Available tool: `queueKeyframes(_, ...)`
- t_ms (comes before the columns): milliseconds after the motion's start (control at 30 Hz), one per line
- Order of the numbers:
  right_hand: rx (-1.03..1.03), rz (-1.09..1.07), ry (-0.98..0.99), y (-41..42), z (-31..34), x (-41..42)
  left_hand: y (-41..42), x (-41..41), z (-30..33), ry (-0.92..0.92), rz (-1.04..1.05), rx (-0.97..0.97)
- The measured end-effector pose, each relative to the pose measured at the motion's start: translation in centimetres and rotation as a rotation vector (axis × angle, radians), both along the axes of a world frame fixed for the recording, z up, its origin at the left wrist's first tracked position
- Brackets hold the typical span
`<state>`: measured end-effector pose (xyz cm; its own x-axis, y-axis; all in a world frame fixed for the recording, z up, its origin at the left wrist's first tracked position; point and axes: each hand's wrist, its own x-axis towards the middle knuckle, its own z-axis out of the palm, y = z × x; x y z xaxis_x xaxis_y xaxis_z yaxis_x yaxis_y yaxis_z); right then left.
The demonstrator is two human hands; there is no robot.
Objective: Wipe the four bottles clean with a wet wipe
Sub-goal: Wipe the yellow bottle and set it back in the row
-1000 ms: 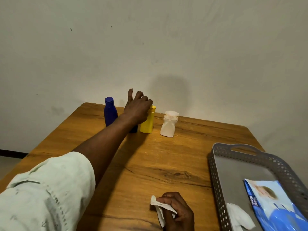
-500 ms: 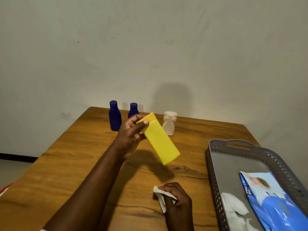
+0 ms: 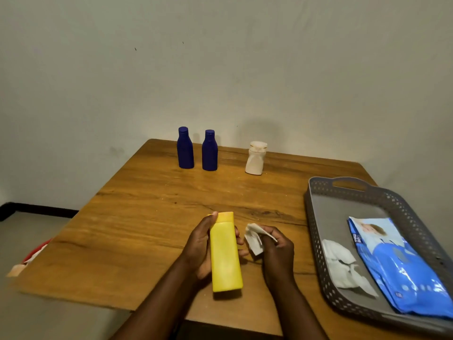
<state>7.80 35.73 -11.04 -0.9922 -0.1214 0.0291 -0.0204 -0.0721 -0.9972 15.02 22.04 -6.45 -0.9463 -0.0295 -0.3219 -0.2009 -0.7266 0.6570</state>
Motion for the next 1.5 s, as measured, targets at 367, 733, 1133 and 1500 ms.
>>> queueKeyframes(367,-0.432,-0.077,-0.33,1.9,2.1,2.1,1.8,1.7,-3.0,0.0,0.013,0.09)
queueKeyframes(733,0.319,-0.071,0.562,0.4,6.0,4.8,2.1,2.1,-3.5,-0.006,0.002,-0.048)
queueKeyframes(1133,0.753,0.079,0.915,-0.8,2.1,8.0,2.1,1.9,-4.2,0.001,0.044,-0.046)
queueKeyframes(1500,0.55,0.215,0.781,3.0,1.7,12.0,1.7,1.8,-4.3,0.073,0.039,0.034)
